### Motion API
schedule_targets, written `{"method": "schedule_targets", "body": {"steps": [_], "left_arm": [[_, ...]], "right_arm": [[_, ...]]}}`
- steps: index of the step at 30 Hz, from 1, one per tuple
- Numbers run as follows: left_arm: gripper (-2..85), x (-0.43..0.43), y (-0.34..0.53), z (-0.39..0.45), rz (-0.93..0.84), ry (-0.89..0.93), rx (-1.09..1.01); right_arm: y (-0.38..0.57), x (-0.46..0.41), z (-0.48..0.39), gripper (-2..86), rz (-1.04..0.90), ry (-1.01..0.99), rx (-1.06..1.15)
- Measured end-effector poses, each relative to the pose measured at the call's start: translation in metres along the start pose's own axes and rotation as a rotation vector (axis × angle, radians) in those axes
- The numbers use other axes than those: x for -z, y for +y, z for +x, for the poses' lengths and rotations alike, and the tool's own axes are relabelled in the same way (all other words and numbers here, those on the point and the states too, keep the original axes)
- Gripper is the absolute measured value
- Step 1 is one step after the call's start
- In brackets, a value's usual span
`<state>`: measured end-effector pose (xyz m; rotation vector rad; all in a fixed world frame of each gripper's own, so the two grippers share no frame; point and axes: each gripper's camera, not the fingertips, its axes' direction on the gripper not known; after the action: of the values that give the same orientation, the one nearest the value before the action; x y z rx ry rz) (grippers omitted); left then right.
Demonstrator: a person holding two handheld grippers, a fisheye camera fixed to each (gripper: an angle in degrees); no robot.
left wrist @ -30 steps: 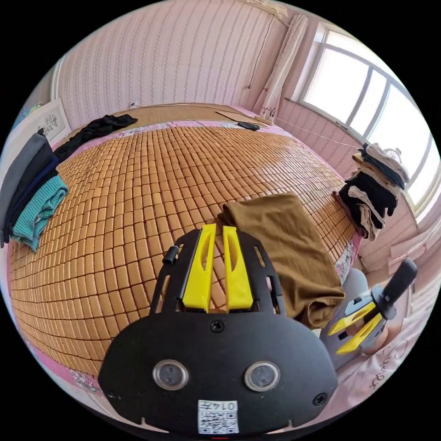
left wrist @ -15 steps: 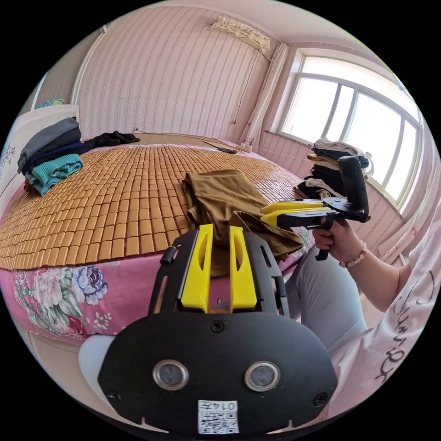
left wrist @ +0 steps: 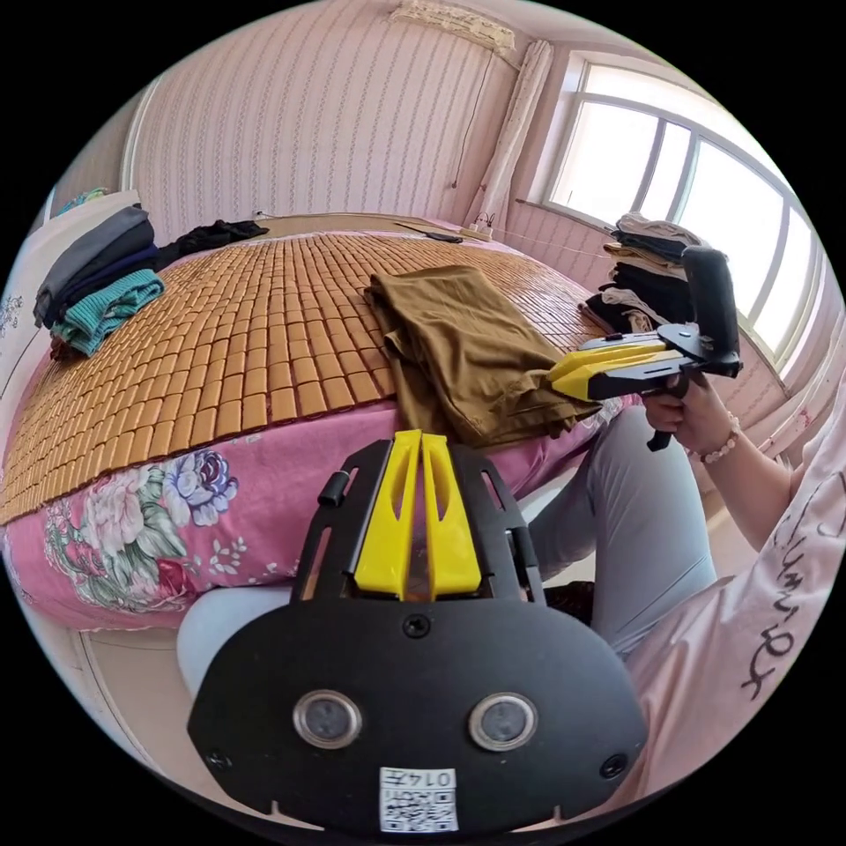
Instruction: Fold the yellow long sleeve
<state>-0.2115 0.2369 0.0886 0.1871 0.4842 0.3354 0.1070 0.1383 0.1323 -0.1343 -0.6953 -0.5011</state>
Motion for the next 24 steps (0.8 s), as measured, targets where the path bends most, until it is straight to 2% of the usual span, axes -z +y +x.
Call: {"method": "schedule_targets", "body": {"steps": [4, 7, 9, 10, 13, 15, 18, 24], "left_arm": [[1.9, 0.012, -0.007, 0.027, 0.052, 0.049, -0.091], [5.5, -0.004, -0.016, 0.052, 0.006, 0.102, -0.152], [5.5, -0.018, -0.020, 0.063, -0.079, 0.020, -0.196], [3.8, -0.018, -0.021, 0.067, -0.076, -0.026, -0.200], [-0.3, -0.002, -0.024, 0.067, -0.031, -0.016, -0.184], [-0.7, 0.006, -0.023, 0.066, -0.019, -0.017, -0.182], [-0.7, 0.006, -0.021, 0.064, -0.091, -0.050, -0.191], [2.2, 0.024, -0.020, 0.061, -0.080, -0.074, -0.149]], "right_arm": [[-0.002, -0.017, -0.017, 10.7, -0.117, 0.129, 0.091], [-0.006, -0.023, -0.030, 7.2, -0.130, 0.216, 0.097], [-0.011, -0.016, -0.039, 2.1, -0.096, 0.254, 0.113], [-0.012, -0.014, -0.041, 1.8, -0.091, 0.250, 0.119], [-0.018, 0.000, -0.046, 0.8, -0.055, 0.207, 0.162], [-0.022, 0.008, -0.043, 1.6, -0.063, 0.108, 0.187], [-0.030, 0.011, -0.029, 6.0, -0.073, 0.022, 0.183], [-0.098, 0.039, 0.009, 7.9, 0.116, 0.092, 0.201]]}}
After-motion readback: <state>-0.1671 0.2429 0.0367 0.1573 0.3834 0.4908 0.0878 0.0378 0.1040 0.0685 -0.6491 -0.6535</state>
